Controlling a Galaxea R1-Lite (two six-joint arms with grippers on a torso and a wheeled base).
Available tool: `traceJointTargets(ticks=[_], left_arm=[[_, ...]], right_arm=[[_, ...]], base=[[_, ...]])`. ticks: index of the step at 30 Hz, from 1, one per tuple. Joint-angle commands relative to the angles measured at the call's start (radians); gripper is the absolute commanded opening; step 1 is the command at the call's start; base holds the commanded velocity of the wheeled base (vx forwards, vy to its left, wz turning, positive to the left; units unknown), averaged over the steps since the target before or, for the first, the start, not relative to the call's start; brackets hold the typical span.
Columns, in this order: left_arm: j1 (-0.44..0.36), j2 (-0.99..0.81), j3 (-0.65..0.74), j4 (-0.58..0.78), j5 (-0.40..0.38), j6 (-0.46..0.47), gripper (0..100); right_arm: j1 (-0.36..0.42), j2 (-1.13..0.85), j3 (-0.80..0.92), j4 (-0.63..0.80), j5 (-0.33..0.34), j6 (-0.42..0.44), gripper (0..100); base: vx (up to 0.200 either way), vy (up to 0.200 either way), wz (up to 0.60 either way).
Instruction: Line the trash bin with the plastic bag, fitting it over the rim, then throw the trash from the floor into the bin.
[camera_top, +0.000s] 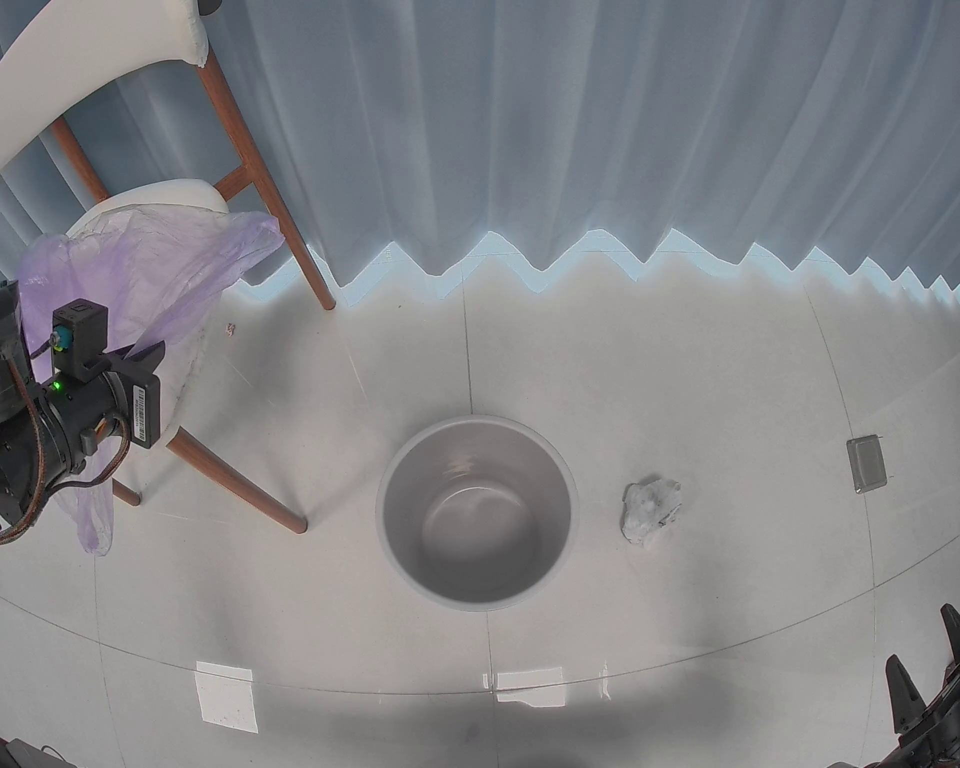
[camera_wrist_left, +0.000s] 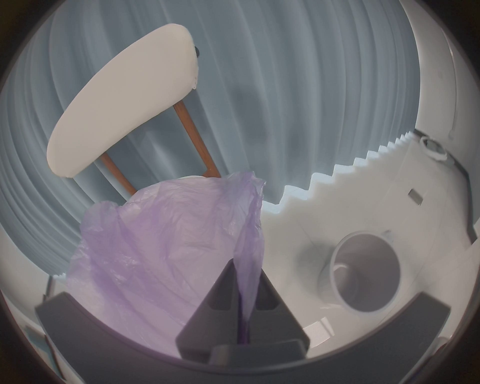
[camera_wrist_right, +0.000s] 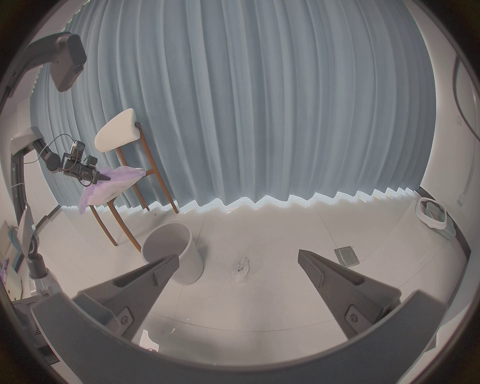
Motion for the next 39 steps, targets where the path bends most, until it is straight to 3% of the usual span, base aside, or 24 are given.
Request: traceJointTargets(ticks=[1,8,9,14,19,21,23,32,39], left_arm=[[0.002,-0.047,0.022,0.001,-0.045,-0.077,0],[0.003,-0.063,0.042,0.001,-0.082,-0.212,0],[0.003,-0.073,0.051,-0.002,-0.138,-0.272,0],[0.002,-0.153,0.117,-0.001,-0.252,-0.405,0],[-0.015,-0.190,0.165,-0.004,-0.257,-0.525,0],[-0.018,-0.191,0.165,-0.004,-0.257,-0.530,0],[-0.096,-0.234,0.168,-0.005,-0.260,-0.605,0],[-0.268,-0.311,0.162,-0.016,-0.267,-0.781,0],[-0.293,-0.336,0.160,-0.047,-0.315,-0.922,0]], right_arm=[[0.001,-0.017,0.018,0.000,0.001,0.000,100],[0.001,-0.017,0.018,0.000,0.001,0.001,100],[0.001,-0.017,0.018,0.000,0.001,0.003,100],[0.001,-0.017,0.018,0.000,-0.002,0.006,100],[0.001,-0.017,0.018,0.000,-0.002,0.006,100],[0.001,-0.017,0.018,0.000,-0.002,0.006,100],[0.001,-0.017,0.018,-0.002,-0.002,0.006,100],[0.001,-0.017,0.018,-0.002,-0.011,0.016,100],[0.001,-0.017,0.018,-0.002,-0.011,0.016,100]], base=[[0.000,0.000,0.00],[0.000,0.000,0.00],[0.000,0.000,0.00],[0.000,0.000,0.00],[0.000,0.000,0.00],[0.000,0.000,0.00],[0.000,0.000,0.00],[0.000,0.000,0.00],[0.000,0.000,0.00]])
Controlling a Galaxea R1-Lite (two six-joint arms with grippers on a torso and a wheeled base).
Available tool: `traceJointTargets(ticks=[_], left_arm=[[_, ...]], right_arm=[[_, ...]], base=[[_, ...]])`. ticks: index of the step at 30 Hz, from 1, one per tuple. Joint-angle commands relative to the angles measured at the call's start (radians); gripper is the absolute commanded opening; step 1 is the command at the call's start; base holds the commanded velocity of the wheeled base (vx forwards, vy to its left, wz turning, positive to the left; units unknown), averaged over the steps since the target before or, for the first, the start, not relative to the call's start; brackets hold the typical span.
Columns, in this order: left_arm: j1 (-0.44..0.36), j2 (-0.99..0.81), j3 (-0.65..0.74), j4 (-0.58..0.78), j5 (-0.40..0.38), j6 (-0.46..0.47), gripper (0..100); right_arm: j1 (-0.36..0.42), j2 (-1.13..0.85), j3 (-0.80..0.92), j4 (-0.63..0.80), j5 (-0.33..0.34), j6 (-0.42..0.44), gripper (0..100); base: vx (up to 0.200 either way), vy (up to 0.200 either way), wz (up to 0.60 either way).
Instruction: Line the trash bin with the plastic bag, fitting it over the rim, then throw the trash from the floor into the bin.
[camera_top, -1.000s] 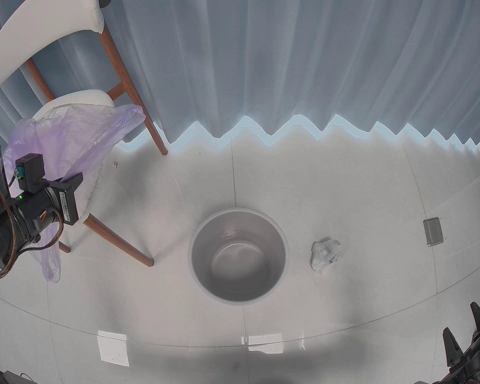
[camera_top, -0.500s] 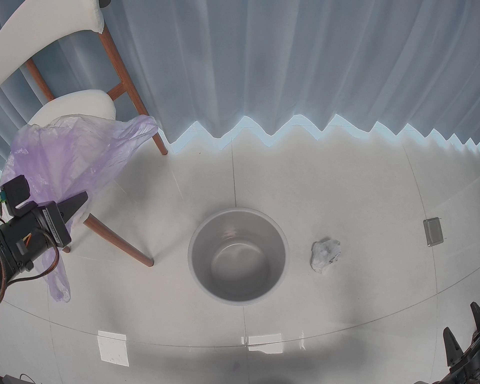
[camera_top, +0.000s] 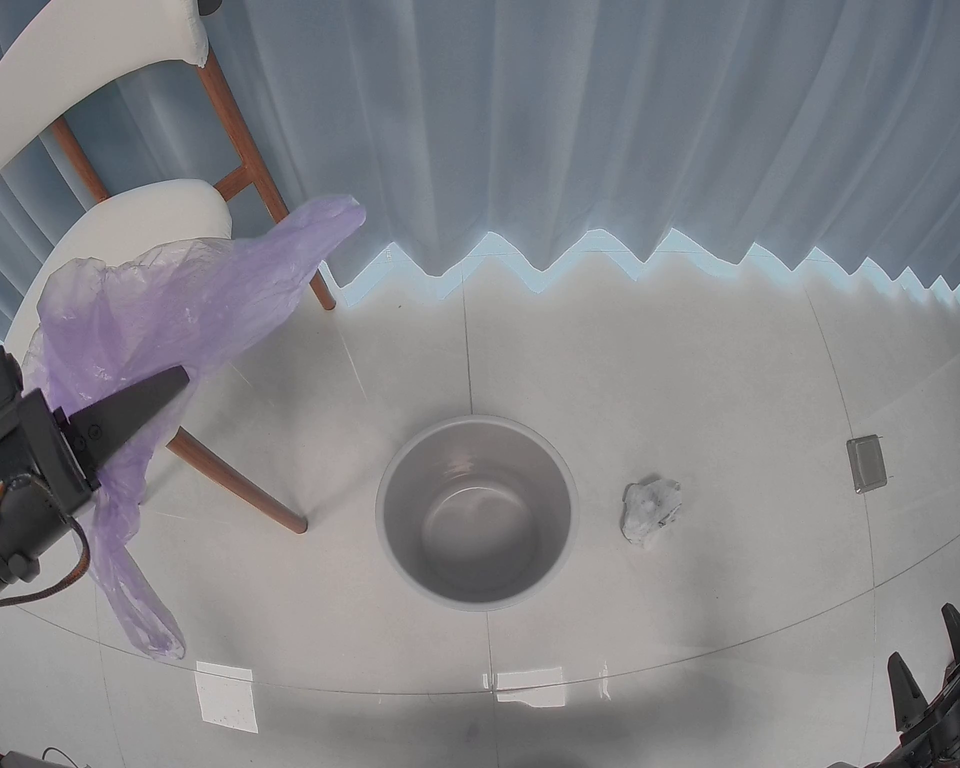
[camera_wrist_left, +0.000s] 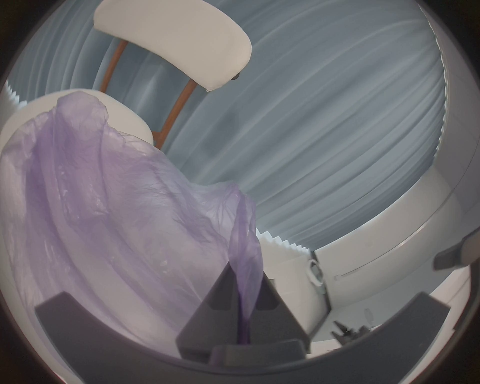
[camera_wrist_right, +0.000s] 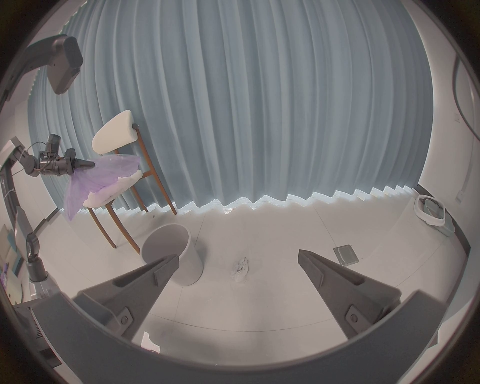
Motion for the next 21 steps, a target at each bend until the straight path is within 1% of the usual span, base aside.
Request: traceJointTargets(ticks=[1,2,3,4,5,6,7,8,9,10,13,14,17,21], left_arm=[[-0.028,-0.034,-0.003,-0.027,-0.039,-0.054,0],[-0.028,-0.034,-0.004,-0.030,-0.046,-0.060,0],[-0.033,-0.032,-0.007,-0.042,-0.075,-0.089,0],[-0.033,-0.030,-0.012,-0.045,-0.087,-0.100,0],[-0.033,-0.029,-0.030,-0.048,-0.107,-0.130,0],[-0.043,-0.030,-0.055,-0.046,-0.128,-0.190,0],[-0.060,-0.030,-0.070,-0.046,-0.139,-0.226,0],[-0.066,-0.032,-0.075,-0.046,-0.142,-0.236,0],[-0.102,-0.034,-0.101,-0.046,-0.156,-0.298,0],[-0.114,-0.032,-0.116,-0.046,-0.159,-0.339,0],[-0.126,-0.029,-0.147,-0.046,-0.165,-0.427,0],[-0.137,-0.026,-0.159,-0.046,-0.185,-0.468,0],[-0.146,-0.027,-0.164,-0.046,-0.257,-0.540,0],[-0.149,-0.030,-0.173,-0.050,-0.389,-0.644,0]], right_arm=[[0.001,-0.017,0.018,-0.001,0.000,0.000,100],[0.001,-0.017,0.018,-0.001,0.000,0.000,100],[0.001,-0.017,0.018,-0.001,0.000,0.000,100],[0.001,-0.017,0.018,-0.001,0.000,0.000,100],[0.001,-0.017,0.018,-0.001,-0.002,0.002,100],[0.001,-0.017,0.018,-0.001,0.000,0.002,100],[0.001,-0.017,0.018,-0.001,-0.002,0.002,100],[0.001,-0.017,0.018,-0.001,-0.002,0.002,100],[0.001,-0.017,0.018,-0.001,-0.002,0.002,100],[0.001,-0.017,0.018,-0.001,0.000,0.000,100],[0.001,-0.017,0.018,-0.002,-0.002,0.002,100],[0.001,-0.017,0.018,-0.002,-0.002,0.002,100],[0.001,-0.017,0.018,-0.002,-0.002,0.002,100],[0.001,-0.017,0.018,-0.002,-0.002,0.003,100]], base=[[0.000,0.000,0.00],[0.000,0.000,0.00],[0.000,0.000,0.00],[0.000,0.000,0.00],[0.000,0.000,0.00],[0.000,0.000,0.00],[0.000,0.000,0.00],[0.000,0.000,0.00],[0.000,0.000,0.00],[0.000,0.000,0.00],[0.000,0.000,0.00],[0.000,0.000,0.00],[0.000,0.000,0.00],[0.000,0.000,0.00]])
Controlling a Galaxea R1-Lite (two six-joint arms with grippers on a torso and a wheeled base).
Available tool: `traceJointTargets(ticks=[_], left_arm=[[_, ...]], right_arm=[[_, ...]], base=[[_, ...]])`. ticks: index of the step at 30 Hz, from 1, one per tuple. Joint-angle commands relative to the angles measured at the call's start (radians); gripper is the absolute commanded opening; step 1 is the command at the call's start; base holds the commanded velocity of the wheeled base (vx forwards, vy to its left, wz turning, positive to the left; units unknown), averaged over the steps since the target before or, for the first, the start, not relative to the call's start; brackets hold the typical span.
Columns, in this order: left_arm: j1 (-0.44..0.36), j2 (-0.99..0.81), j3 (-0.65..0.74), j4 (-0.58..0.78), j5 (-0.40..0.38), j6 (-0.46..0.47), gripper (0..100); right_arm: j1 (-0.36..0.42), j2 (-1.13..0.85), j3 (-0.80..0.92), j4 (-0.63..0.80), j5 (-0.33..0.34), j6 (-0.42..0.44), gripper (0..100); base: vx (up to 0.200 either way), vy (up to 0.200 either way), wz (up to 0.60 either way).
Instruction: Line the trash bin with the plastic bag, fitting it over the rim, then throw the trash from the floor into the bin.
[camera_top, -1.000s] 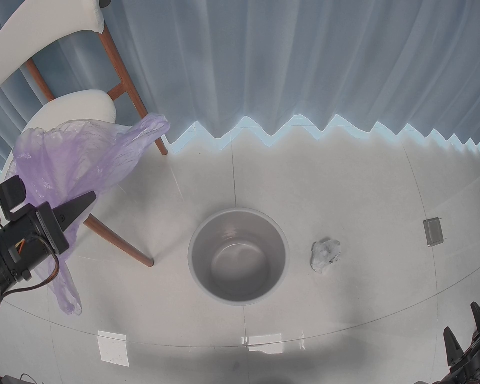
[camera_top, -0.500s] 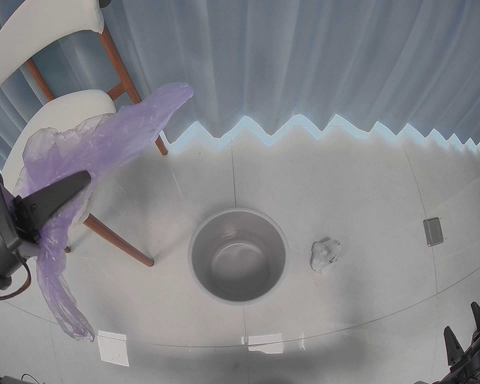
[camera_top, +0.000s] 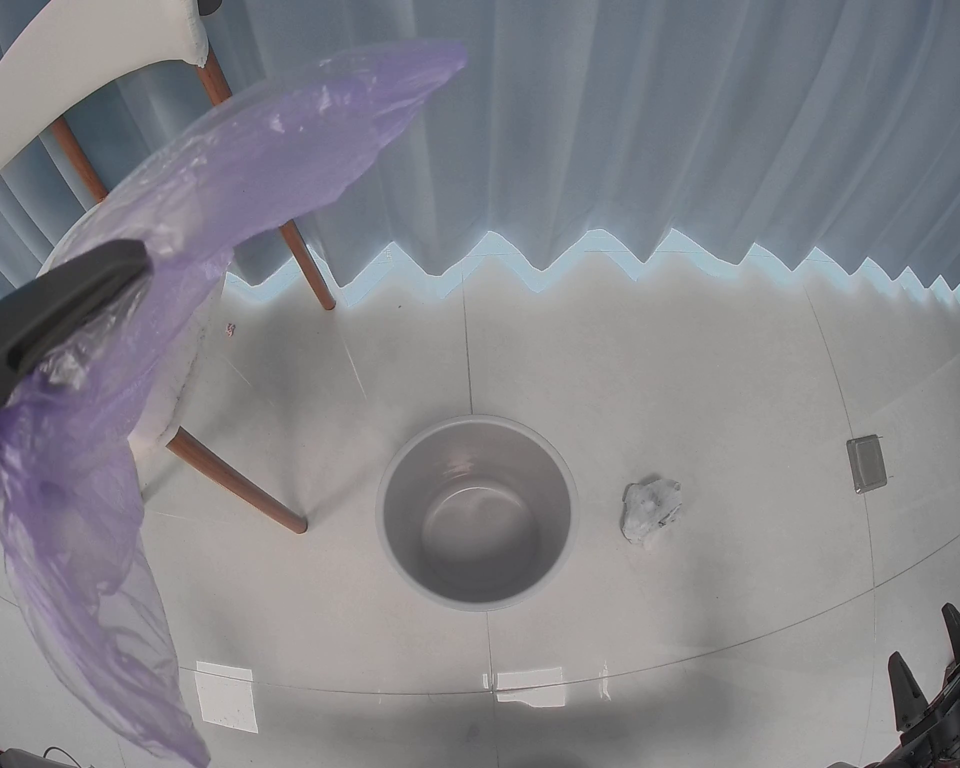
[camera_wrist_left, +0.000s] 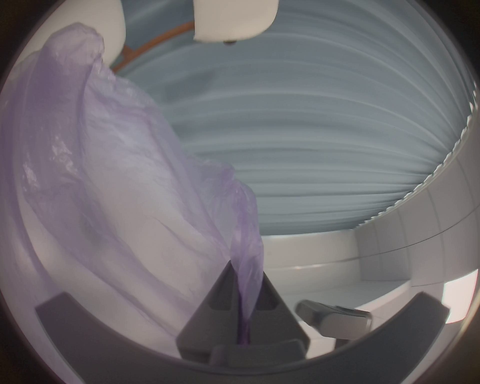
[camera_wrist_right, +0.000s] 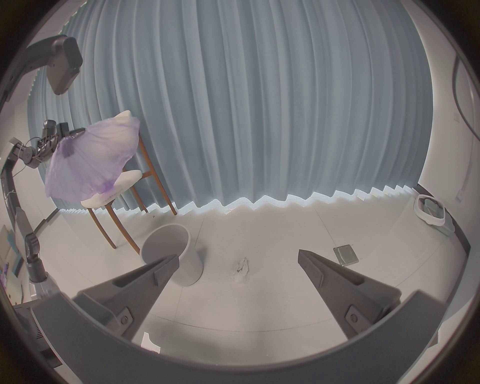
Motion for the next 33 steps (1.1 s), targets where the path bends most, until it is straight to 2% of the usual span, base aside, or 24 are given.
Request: traceJointTargets(ticks=[1,3,5,9,14,33], left_arm=[[-0.018,-0.001,-0.027,-0.004,-0.102,-0.107,0],[-0.015,-0.001,-0.034,-0.025,-0.165,-0.216,0],[-0.011,0.003,-0.040,-0.067,-0.192,-0.291,0],[-0.011,0.032,-0.038,-0.171,-0.198,-0.360,0],[-0.012,0.069,-0.037,-0.211,-0.202,-0.380,0],[0.003,0.129,-0.023,-0.226,-0.225,-0.336,0]], right_arm=[[0.000,-0.017,0.018,-0.001,0.000,0.001,100],[0.000,-0.017,0.018,-0.001,0.000,0.001,100],[0.000,-0.017,0.018,-0.001,0.000,0.001,100],[0.000,-0.017,0.018,-0.001,0.000,0.001,100],[0.000,-0.017,0.018,-0.001,0.000,0.001,100],[0.000,-0.017,0.018,-0.001,0.000,0.001,100]], base=[[0.000,0.000,0.00],[0.000,0.000,0.00],[0.000,0.000,0.00],[0.000,0.000,0.00],[0.000,0.000,0.00],[0.000,0.000,0.00]])
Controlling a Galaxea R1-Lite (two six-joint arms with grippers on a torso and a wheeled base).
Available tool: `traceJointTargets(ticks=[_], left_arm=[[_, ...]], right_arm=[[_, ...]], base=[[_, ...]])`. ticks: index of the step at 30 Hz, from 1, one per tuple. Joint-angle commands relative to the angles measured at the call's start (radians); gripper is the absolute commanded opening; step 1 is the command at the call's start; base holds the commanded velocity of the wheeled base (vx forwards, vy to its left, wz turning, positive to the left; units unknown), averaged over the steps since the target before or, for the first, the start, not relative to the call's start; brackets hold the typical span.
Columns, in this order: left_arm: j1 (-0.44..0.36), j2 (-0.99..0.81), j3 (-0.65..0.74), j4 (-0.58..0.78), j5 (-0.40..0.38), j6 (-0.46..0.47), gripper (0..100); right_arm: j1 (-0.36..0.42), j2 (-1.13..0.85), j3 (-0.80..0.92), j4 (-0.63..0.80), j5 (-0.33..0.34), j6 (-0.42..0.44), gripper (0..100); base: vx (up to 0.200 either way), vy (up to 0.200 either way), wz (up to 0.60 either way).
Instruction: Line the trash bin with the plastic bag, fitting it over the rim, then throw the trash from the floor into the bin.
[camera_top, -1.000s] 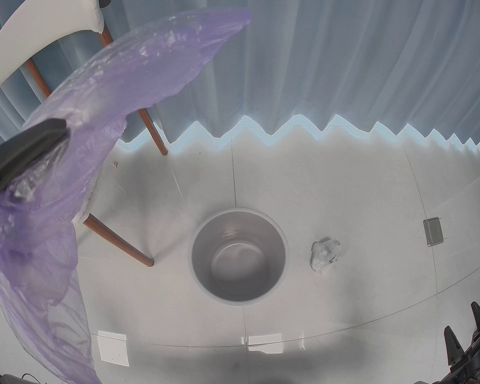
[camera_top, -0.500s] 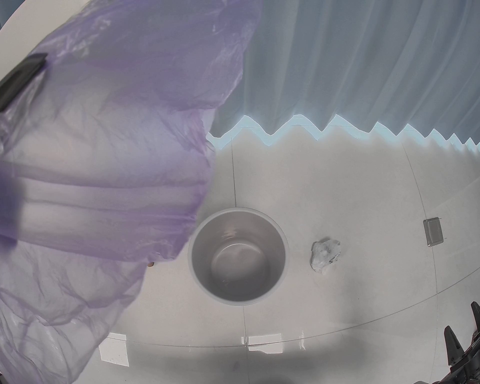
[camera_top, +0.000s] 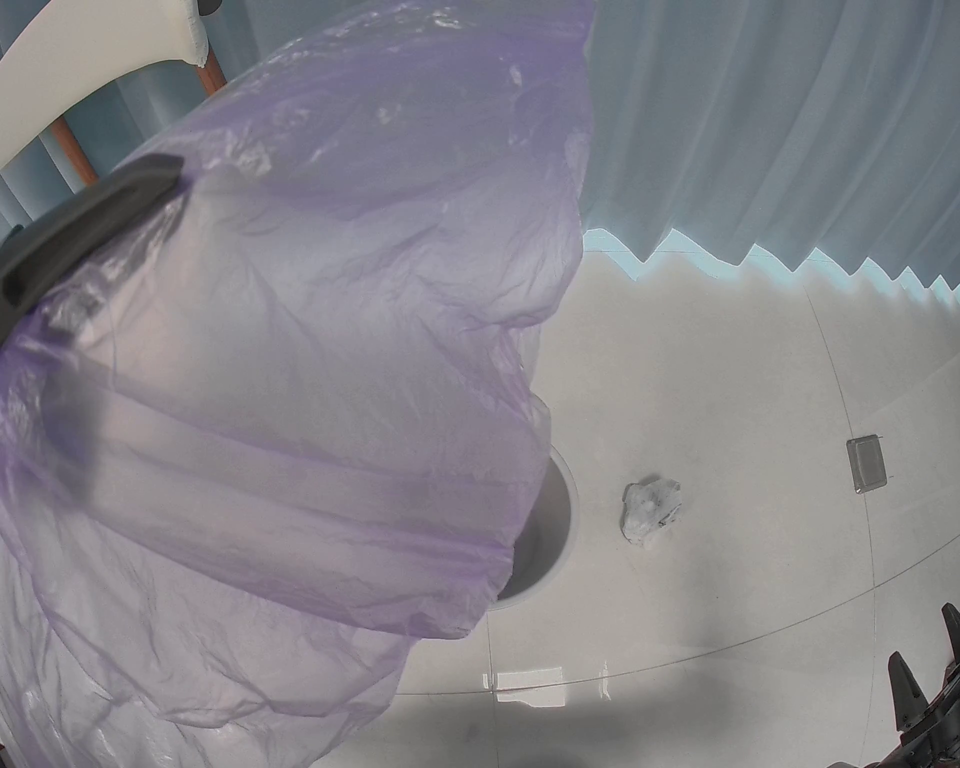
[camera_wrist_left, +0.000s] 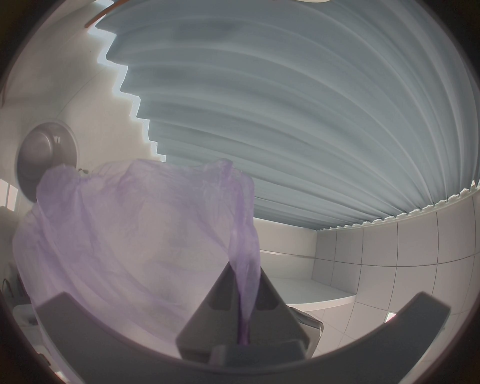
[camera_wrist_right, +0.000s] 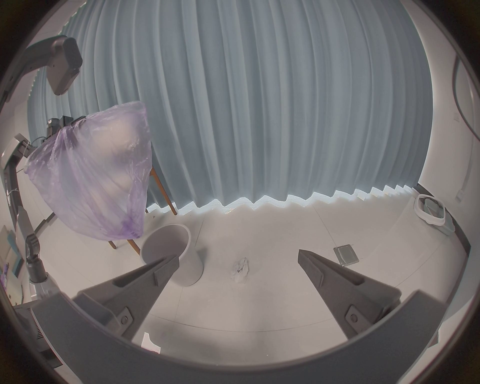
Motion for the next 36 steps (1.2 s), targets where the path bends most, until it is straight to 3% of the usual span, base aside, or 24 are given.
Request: traceJointTargets(ticks=[1,12,16,36], left_arm=[[0.001,0.018,0.002,0.000,0.000,0.022,0],[0.021,0.055,0.002,-0.003,-0.025,0.068,0],[0.050,0.090,0.008,-0.061,-0.063,0.068,0],[0.061,0.259,0.051,-0.218,-0.065,0.064,0]], right_arm=[[0.000,-0.017,0.018,0.000,0.000,0.000,100],[0.000,-0.017,0.018,0.000,0.000,0.000,100],[0.000,-0.017,0.018,0.000,0.000,0.000,100],[0.000,-0.017,0.018,0.000,0.000,0.000,100]], base=[[0.000,0.000,0.00],[0.000,0.000,0.00],[0.000,0.000,0.00],[0.000,0.000,0.00]])
